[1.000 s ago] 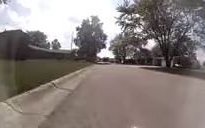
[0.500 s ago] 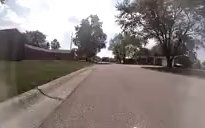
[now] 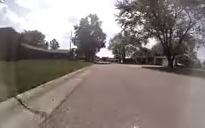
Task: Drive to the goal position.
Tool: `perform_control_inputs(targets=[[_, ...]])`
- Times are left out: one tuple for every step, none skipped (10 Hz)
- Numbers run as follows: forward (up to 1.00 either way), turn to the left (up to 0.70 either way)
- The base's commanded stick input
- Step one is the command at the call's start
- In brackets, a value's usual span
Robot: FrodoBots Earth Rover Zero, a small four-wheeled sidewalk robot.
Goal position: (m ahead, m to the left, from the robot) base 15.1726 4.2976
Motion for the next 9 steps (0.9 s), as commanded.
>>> perform_control_inputs(targets=[[1.00,0.00],[1.00,0.00],[1.00,0.00],[1.00,0.00],[1.00,0.00],[1.00,0.00],[1.00,0.00],[1.00,0.00],[1.00,0.00]])
